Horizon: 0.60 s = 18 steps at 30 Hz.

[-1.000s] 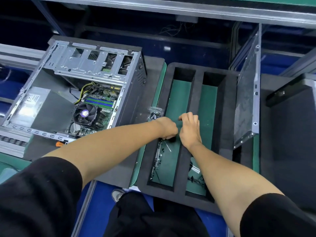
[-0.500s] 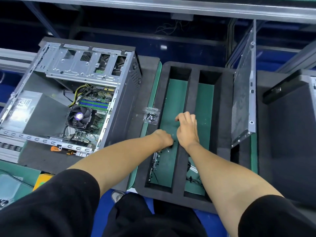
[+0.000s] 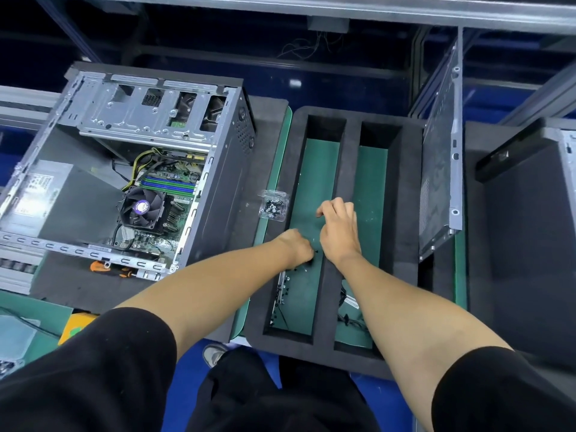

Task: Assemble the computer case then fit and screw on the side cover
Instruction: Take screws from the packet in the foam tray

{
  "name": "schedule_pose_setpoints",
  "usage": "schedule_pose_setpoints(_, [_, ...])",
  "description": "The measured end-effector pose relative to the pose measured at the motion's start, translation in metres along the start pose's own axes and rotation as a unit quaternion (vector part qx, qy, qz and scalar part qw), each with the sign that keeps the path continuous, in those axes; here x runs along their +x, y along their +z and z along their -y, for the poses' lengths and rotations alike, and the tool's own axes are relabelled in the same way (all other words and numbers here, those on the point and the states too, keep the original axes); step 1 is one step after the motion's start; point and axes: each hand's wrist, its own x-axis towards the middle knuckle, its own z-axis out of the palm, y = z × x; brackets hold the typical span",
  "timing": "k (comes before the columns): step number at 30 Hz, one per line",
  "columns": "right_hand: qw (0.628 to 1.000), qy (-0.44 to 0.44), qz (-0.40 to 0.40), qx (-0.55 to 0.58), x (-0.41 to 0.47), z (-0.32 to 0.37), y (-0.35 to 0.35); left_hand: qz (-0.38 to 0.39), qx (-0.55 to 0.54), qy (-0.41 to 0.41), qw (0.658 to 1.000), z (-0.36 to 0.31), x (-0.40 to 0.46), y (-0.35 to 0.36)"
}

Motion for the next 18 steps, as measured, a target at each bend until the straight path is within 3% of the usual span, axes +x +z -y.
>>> schedule_pose_setpoints(5, [0.999, -0.021, 0.010, -0.033, -0.001, 0.002, -0.004, -0.031, -0.021, 0.039, 0.999, 0.017, -0.017, -0.004])
schedule_pose_setpoints(7, [0.991, -0.066, 0.063, -0.101, -0.001, 0.005, -0.008, -0.046, -0.074, 0.059, 0.994, 0.031, -0.030, -0.006])
schedule_pose_setpoints(9, [0.958, -0.136, 0.154, -0.200, -0.001, 0.010, -0.012, -0.061, -0.102, 0.086, 0.989, 0.044, -0.044, -0.010])
schedule_pose_setpoints(12, [0.869, -0.257, 0.286, -0.312, 0.001, 0.025, -0.015, -0.097, -0.125, 0.115, 0.981, 0.064, -0.064, -0.016])
schedule_pose_setpoints(15, [0.820, -0.311, 0.401, -0.266, -0.009, 0.040, -0.009, -0.082, -0.108, 0.105, 0.985, 0.083, -0.081, -0.014])
schedule_pose_setpoints(18, [0.791, -0.321, 0.445, -0.272, -0.024, 0.048, -0.001, -0.035, -0.110, 0.072, 0.991, 0.092, -0.090, -0.005])
